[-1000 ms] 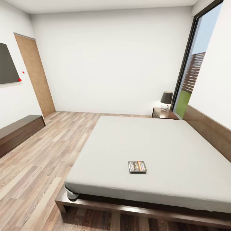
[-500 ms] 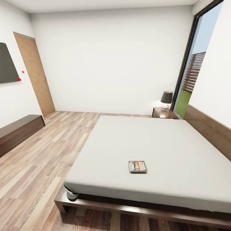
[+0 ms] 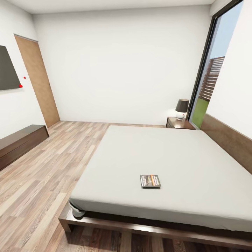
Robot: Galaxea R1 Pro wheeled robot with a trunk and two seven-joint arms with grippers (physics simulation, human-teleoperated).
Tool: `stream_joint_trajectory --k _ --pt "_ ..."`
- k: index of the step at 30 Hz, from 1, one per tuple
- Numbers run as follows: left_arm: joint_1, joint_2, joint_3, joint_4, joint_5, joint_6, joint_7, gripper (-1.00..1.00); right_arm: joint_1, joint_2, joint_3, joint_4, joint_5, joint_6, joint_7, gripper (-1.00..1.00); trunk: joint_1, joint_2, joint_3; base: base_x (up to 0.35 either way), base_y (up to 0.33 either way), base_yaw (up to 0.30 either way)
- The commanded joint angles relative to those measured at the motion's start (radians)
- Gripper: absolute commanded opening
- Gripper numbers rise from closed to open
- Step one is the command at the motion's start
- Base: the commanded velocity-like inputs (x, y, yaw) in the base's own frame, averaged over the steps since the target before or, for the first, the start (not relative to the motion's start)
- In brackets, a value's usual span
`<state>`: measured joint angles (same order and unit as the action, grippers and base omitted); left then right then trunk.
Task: In the bedroom, move the book from the bed onto either nightstand, and place the two sandals side by side next to the bed.
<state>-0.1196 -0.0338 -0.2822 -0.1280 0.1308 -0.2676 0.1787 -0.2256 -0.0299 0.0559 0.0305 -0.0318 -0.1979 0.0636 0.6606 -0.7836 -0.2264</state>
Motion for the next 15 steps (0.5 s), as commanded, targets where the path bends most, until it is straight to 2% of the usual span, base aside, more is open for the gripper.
stream_joint_trajectory --k 1,15 --pt "-0.001 0.000 -0.009 0.001 0.010 -0.004 0.004 -1.00 -0.001 0.000 0.005 0.003 -0.003 -0.006 0.002 -1.00 0.004 -0.008 -0.005 0.000 0.000 0.000" --pt "-0.002 0.003 -0.002 -0.068 0.013 -0.005 0.004 -1.00 -0.001 -0.002 0.004 0.001 -0.004 -0.006 0.002 -1.00 0.058 -0.106 -0.048 0.000 0.000 0.000"
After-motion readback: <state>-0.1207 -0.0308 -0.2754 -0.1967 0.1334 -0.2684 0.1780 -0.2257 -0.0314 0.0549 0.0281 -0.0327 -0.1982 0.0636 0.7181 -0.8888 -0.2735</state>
